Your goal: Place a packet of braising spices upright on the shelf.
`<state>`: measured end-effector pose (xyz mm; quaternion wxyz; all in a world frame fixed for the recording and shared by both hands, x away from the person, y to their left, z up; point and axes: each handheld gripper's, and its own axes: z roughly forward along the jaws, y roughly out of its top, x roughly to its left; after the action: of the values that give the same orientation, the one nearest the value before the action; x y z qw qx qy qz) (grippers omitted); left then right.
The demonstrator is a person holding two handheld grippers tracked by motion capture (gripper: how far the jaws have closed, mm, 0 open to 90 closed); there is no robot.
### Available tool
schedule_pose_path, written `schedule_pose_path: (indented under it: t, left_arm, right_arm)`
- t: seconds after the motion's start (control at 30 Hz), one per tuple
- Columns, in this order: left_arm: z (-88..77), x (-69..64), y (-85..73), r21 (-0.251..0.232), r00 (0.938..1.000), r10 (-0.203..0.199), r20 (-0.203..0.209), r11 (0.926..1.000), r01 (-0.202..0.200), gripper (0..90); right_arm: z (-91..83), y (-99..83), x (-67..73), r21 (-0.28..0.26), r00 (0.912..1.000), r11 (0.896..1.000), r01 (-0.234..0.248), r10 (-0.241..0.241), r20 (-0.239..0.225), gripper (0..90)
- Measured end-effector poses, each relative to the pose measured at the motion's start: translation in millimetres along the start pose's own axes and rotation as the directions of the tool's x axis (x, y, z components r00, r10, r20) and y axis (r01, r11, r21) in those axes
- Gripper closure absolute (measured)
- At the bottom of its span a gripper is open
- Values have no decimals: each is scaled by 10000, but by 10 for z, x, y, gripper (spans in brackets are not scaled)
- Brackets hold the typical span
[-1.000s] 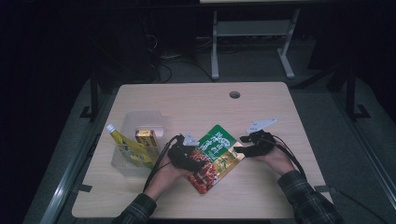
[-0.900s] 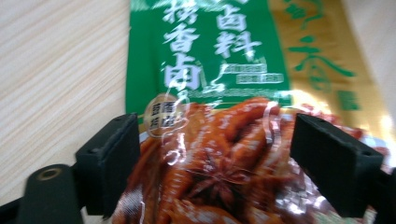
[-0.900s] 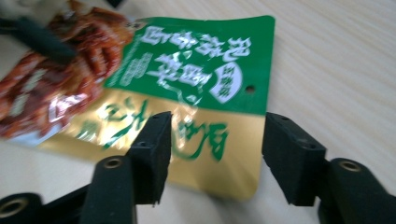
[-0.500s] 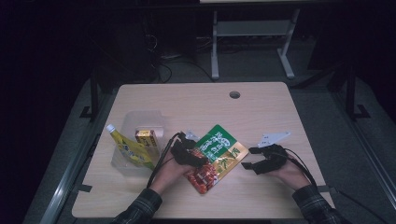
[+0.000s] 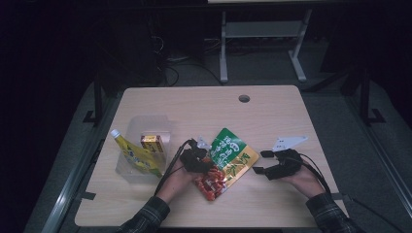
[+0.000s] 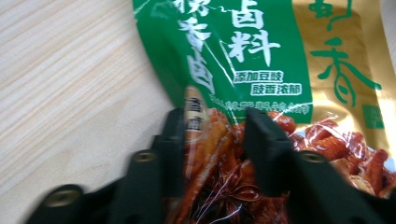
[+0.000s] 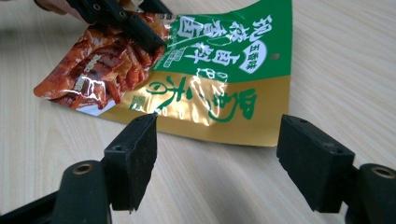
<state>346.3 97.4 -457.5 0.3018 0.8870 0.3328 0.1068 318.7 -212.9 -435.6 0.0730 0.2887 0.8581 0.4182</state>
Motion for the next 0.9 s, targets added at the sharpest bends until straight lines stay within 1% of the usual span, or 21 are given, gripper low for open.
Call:
schedule_pose_path:
  t: [0.03,0.07,0.17,0.2,0.27,0.3,0.37,0.4,0.43,0.5,0.53,0.57,0.63,0.7,0.73,0.8,0.87,0.9]
  left_arm:
    - [0,3,-1,-48,9999,-109,62,9999,109,717]
    - [-2,11,-1,-32,10000,-74,65,10000,74,768]
    - [0,5,1,-45,10000,-24,-31,10000,24,844]
    - [-1,2,-1,-84,10000,-15,-28,10000,15,856]
    - [-7,18,-7,-108,9999,-105,41,9999,105,876]
    - [-14,28,-15,-164,9999,-146,46,9998,147,880]
    - [-33,21,-29,-411,9997,-235,-15,9989,234,888]
    - [-40,24,-28,-495,9998,-198,-27,9986,197,890]
    - [-53,24,-24,-632,9996,-297,3,9976,296,892]
    - [-93,23,-16,-1037,9992,-393,-79,9939,383,893]
    - [-113,29,-12,-1145,9991,-407,-106,9927,392,894]
    - [-146,39,-8,-1354,9987,-506,-98,9896,488,894]
    - [-195,60,-3,-1596,9985,-512,-170,9860,478,895]
    - [-275,85,2,-2008,9966,-820,-104,9765,782,896]
    - [-311,97,7,-2147,9963,-850,-120,9734,804,897]
    - [-373,105,14,-2437,9946,-1036,-40,9647,995,897]
    - [-437,118,25,-2695,9940,-1095,16,9572,1059,898]
    - [-457,123,27,-2773,9942,-1079,16,9551,1042,898]
  right_arm:
    - [-5,0,-3,-48,10000,10000,-17,17,16,282]
    - [-10,1,-7,-69,10000,10000,-32,32,-11,280]
    - [-18,1,-17,-173,9999,9998,-101,101,36,264]
    - [-19,-1,-21,-176,9999,9998,-117,118,40,259]
    - [-20,-5,-28,-151,9997,9996,-250,251,71,247]
    - [-19,-8,-35,-173,9997,9996,-242,244,72,242]
    - [-26,-12,-43,-232,9989,9986,-466,468,75,238]
    - [-30,-17,-50,-306,9986,9981,-529,531,58,236]
    - [-33,-17,-53,-317,9984,9979,-557,558,37,233]
    - [-36,-16,-53,-331,9978,9973,-657,661,105,228]
    - [-39,-18,-54,-328,9973,9970,-707,713,156,223]
    - [-41,-18,-52,-321,9968,9965,-772,778,182,223]
    - [-49,-22,-62,-358,9965,9962,-790,799,227,223]
    - [-47,-24,-66,-342,9955,9953,-907,915,245,220]
    - [-39,-26,-66,-282,9951,9951,-946,954,262,218]
    - [-21,-26,-64,-227,9951,9952,-956,961,238,216]
    - [1,-25,-51,-229,9941,9940,-1065,1070,184,217]
    - [18,-24,-47,-252,9940,9938,-1083,1087,129,217]
